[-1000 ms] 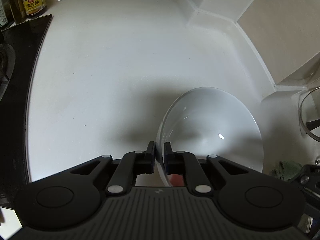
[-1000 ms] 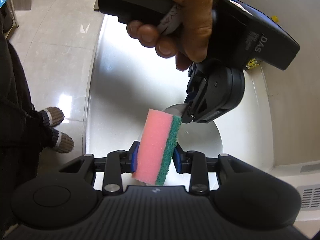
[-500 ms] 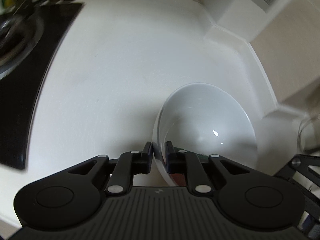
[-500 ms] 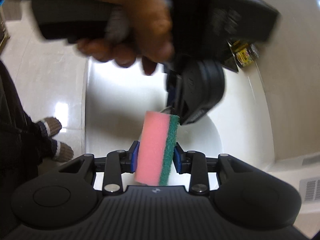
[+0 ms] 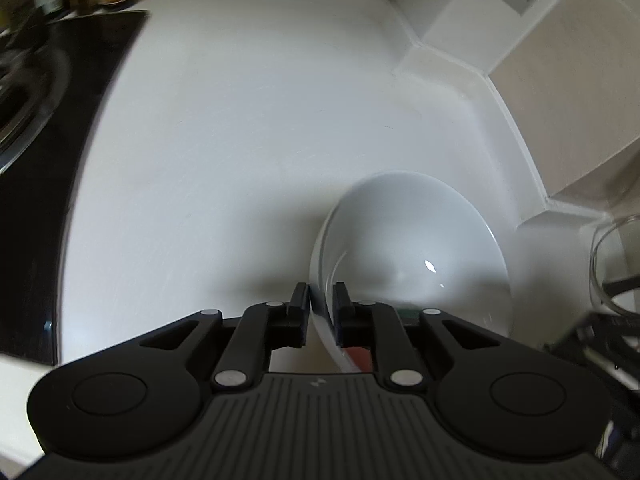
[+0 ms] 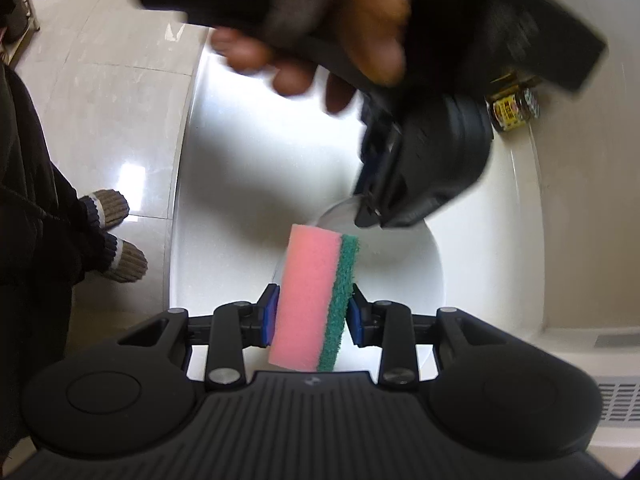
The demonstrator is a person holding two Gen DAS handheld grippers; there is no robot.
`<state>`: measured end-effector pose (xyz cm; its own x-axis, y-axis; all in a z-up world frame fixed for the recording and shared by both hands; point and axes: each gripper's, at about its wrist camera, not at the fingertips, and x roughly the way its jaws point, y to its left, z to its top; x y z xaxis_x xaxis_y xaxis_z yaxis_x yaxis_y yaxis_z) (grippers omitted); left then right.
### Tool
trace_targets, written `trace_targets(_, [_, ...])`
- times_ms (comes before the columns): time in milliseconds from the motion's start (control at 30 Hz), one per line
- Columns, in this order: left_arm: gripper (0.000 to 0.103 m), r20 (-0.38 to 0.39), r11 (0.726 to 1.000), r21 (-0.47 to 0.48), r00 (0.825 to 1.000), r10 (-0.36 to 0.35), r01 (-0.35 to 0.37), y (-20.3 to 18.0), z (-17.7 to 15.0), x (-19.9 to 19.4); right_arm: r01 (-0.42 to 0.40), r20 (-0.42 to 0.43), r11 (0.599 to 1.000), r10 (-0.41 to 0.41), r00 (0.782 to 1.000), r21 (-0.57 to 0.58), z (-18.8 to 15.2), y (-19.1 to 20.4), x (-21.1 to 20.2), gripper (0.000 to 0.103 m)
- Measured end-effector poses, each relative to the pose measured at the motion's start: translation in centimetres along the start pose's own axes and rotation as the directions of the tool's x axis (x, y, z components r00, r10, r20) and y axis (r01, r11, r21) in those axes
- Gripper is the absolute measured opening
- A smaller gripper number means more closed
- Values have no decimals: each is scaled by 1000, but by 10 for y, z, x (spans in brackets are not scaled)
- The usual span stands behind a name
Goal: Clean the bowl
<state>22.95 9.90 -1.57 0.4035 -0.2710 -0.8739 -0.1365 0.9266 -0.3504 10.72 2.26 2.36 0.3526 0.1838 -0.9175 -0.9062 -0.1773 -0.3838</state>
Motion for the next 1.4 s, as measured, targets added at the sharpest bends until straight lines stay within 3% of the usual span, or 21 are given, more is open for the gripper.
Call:
trace_targets(233, [15, 25, 999, -2, 999, 44, -44, -5, -5, 11, 1, 4, 1000, -1, 1000, 17, 7, 2, 7, 30])
trace_targets(433, [13, -39, 986, 169, 999, 9, -2, -7, 21, 21, -7, -1, 999, 7, 1000, -33, 3, 3, 7, 30])
trace_targets(567, [13, -79, 955, 296, 997, 9, 15, -20, 45, 35, 28, -27, 995, -30, 999, -99, 4, 7, 10, 30])
trace_targets(700, [13, -66, 977, 211, 998, -10, 24, -17, 57, 33, 23, -28, 998, -24, 999, -51, 6, 7, 16, 30])
trace_targets(867, [20, -7, 992, 127, 1000, -22, 23, -6, 31, 8, -10, -4, 999, 10, 1000, 43, 2, -1, 20, 30])
trace_targets(1033, [20, 12, 1000, 15, 1000, -12, 12, -1, 8, 6, -16, 3, 998, 16, 1000, 67, -1, -7, 18, 30])
trace_targets(1167, [17, 9, 1000, 24, 1000, 17, -17, -5, 6, 16, -14, 15, 998, 13, 1000, 59, 4, -4, 15, 30])
trace_targets(1400, [11, -78, 984, 175, 997, -8, 22, -14, 53, 38, 34, -10, 996, -35, 999, -80, 4, 7, 16, 29])
